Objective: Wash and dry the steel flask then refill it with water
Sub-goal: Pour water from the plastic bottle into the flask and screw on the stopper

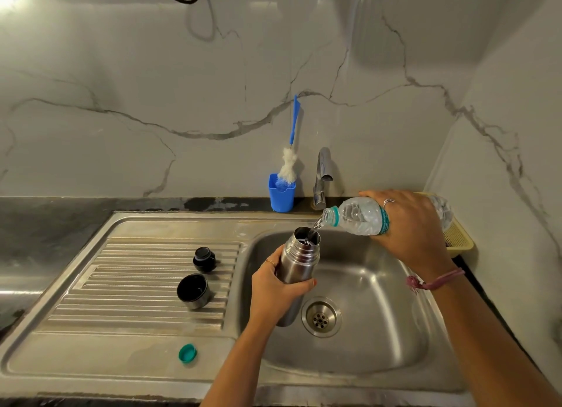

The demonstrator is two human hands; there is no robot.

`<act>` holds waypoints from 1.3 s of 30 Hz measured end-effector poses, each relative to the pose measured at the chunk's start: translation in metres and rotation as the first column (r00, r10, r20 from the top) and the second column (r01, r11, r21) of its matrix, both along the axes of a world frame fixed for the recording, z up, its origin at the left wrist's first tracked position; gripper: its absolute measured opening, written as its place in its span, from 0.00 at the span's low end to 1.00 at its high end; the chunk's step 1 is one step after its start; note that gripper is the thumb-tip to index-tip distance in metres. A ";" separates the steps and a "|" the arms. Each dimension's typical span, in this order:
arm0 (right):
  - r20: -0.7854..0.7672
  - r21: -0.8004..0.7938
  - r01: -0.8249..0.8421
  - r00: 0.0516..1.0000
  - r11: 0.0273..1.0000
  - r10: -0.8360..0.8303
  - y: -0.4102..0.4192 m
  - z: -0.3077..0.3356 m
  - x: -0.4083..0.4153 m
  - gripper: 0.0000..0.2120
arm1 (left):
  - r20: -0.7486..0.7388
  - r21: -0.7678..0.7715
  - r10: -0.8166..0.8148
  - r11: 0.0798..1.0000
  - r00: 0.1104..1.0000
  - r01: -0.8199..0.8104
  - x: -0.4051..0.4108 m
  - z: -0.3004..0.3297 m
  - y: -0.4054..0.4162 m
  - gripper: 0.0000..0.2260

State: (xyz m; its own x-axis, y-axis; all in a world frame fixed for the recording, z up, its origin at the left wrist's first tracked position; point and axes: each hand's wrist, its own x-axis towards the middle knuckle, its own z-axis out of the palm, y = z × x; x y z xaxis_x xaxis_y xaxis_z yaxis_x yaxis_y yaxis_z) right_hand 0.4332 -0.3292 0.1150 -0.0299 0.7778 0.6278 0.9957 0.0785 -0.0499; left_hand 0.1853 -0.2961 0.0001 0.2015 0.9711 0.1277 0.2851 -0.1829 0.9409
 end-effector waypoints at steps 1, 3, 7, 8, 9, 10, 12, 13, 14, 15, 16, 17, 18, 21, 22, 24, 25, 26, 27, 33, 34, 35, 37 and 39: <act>0.005 -0.003 0.001 1.000 1.000 -0.001 0.000 0.000 0.000 0.25 | 0.000 0.001 0.001 1.000 1.000 -0.001 0.000 0.000 0.000 0.36; 0.014 0.000 0.000 1.000 1.000 0.000 0.000 0.001 0.000 0.25 | -0.002 0.001 -0.002 1.000 1.000 0.002 0.000 0.000 0.000 0.36; 0.022 0.005 0.002 1.000 1.000 -0.002 0.000 0.003 -0.001 0.25 | -0.002 -0.003 -0.004 1.000 1.000 0.004 -0.001 -0.001 0.000 0.36; 0.020 0.005 0.000 1.000 1.000 0.000 0.000 0.003 -0.001 0.25 | -0.004 -0.001 -0.004 1.000 1.000 0.004 -0.001 -0.001 0.001 0.36; 0.020 0.006 0.000 1.000 1.000 0.000 0.000 0.003 -0.001 0.25 | -0.008 0.000 -0.005 1.000 1.000 0.005 -0.001 -0.001 0.001 0.36; 0.022 0.007 0.001 1.000 1.000 -0.001 0.000 0.004 -0.001 0.25 | -0.013 0.001 -0.006 1.000 1.000 0.006 -0.001 -0.001 0.000 0.36; 0.024 0.009 0.006 1.000 1.000 -0.006 0.000 0.004 -0.001 0.26 | -0.020 0.002 -0.010 1.000 1.000 0.010 -0.001 0.000 0.000 0.36; 0.026 0.010 0.008 1.000 1.000 -0.009 0.000 0.005 0.000 0.26 | -0.022 0.001 -0.010 1.000 1.000 0.010 -0.001 0.000 0.000 0.36; 0.027 0.011 0.009 1.000 1.000 -0.010 0.000 0.005 0.000 0.26 | -0.024 0.000 -0.010 1.000 1.000 0.010 -0.001 0.000 0.000 0.36; 0.027 0.010 0.009 1.000 1.000 -0.009 0.001 0.005 0.001 0.26 | -0.025 -0.002 -0.009 1.000 1.000 0.008 -0.001 0.000 0.000 0.36; 0.027 0.006 0.008 1.000 1.000 -0.008 0.002 0.005 0.002 0.26 | -0.024 -0.005 -0.008 1.000 1.000 0.008 -0.001 0.001 0.000 0.36; 0.030 -0.001 0.010 0.999 1.000 -0.010 0.002 0.005 0.002 0.26 | -0.021 -0.007 -0.009 1.000 1.000 0.009 -0.001 0.001 0.000 0.36; 0.035 -0.010 0.015 0.999 1.000 -0.014 0.003 0.005 0.003 0.26 | -0.018 -0.009 -0.009 1.000 1.000 0.009 -0.002 0.001 0.000 0.36; 0.045 -0.012 0.022 0.999 1.000 -0.022 0.004 0.005 0.004 0.27 | 0.005 -0.015 -0.002 1.000 1.000 0.002 -0.003 0.000 0.000 0.36; 0.044 -0.010 0.021 0.999 1.000 -0.020 0.004 0.005 0.005 0.27 | 0.010 -0.016 0.000 1.000 1.000 0.000 -0.003 0.000 0.000 0.36; 0.045 -0.010 0.015 0.999 1.000 -0.015 0.004 0.006 0.006 0.26 | 0.009 -0.016 -0.001 1.000 1.000 0.001 -0.002 0.001 0.000 0.36; 0.049 -0.010 0.013 0.999 1.000 -0.013 0.004 0.006 0.006 0.25 | 0.006 -0.017 -0.002 1.000 1.000 0.002 -0.002 0.001 0.000 0.36; 0.052 -0.008 0.012 0.999 1.000 -0.012 0.004 0.006 0.006 0.25 | 0.003 -0.018 -0.003 1.000 1.000 0.003 -0.002 0.001 -0.001 0.36; 0.056 -0.004 0.014 0.998 1.000 -0.013 0.003 0.007 0.006 0.25 | 0.000 -0.018 -0.005 1.000 1.000 0.005 -0.002 0.001 -0.001 0.36; 0.073 0.006 0.020 0.997 1.000 -0.021 0.003 0.009 0.006 0.25 | -0.007 -0.021 -0.004 1.000 1.000 0.003 -0.001 0.001 -0.001 0.36; 0.076 0.002 0.025 0.997 1.000 -0.025 0.003 0.009 0.005 0.25 | -0.006 -0.022 -0.003 1.000 1.000 0.003 -0.001 0.001 -0.002 0.37; 0.079 -0.001 0.028 0.997 1.000 -0.028 0.003 0.009 0.005 0.26 | -0.003 -0.023 -0.003 1.000 1.000 0.003 -0.001 0.002 -0.002 0.36; 0.079 -0.008 0.029 0.996 1.000 -0.029 0.004 0.009 0.005 0.26 | 0.000 -0.019 -0.005 1.000 1.000 0.005 0.000 0.002 -0.002 0.36; 0.076 -0.013 0.028 0.997 1.000 -0.027 0.004 0.010 0.005 0.27 | -0.002 -0.016 -0.008 1.000 1.000 0.008 0.000 0.002 -0.002 0.36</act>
